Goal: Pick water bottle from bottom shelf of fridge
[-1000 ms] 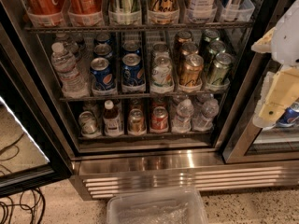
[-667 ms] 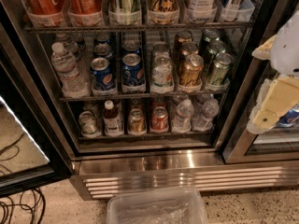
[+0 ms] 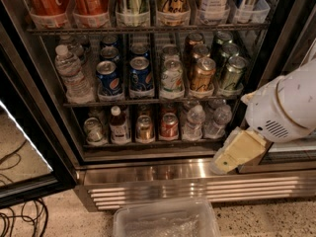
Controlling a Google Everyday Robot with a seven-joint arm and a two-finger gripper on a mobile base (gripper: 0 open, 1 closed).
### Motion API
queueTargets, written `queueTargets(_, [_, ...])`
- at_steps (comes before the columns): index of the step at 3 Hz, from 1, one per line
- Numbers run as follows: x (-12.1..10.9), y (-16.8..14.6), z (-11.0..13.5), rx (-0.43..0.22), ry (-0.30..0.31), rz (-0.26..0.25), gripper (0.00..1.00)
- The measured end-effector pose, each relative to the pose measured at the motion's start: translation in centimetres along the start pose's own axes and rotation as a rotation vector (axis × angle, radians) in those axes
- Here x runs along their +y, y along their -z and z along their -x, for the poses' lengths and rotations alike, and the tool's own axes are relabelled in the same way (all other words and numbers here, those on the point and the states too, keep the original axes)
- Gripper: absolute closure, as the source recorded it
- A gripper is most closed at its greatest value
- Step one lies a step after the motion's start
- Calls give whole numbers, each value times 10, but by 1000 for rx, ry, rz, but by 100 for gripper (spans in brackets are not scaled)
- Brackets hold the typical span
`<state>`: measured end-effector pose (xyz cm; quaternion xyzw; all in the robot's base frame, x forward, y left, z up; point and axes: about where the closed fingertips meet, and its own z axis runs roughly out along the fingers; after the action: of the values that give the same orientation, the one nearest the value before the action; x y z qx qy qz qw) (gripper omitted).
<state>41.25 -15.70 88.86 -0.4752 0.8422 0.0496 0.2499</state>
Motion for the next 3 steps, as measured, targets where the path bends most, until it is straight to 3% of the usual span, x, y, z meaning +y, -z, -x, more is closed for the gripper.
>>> queueTargets(1, [0,1,0,1,1,2,0])
queueTargets(2, [8,-17,1,-36,-6,39,0])
queueTargets(3, [25,-46,-8,-125,-106,66,0])
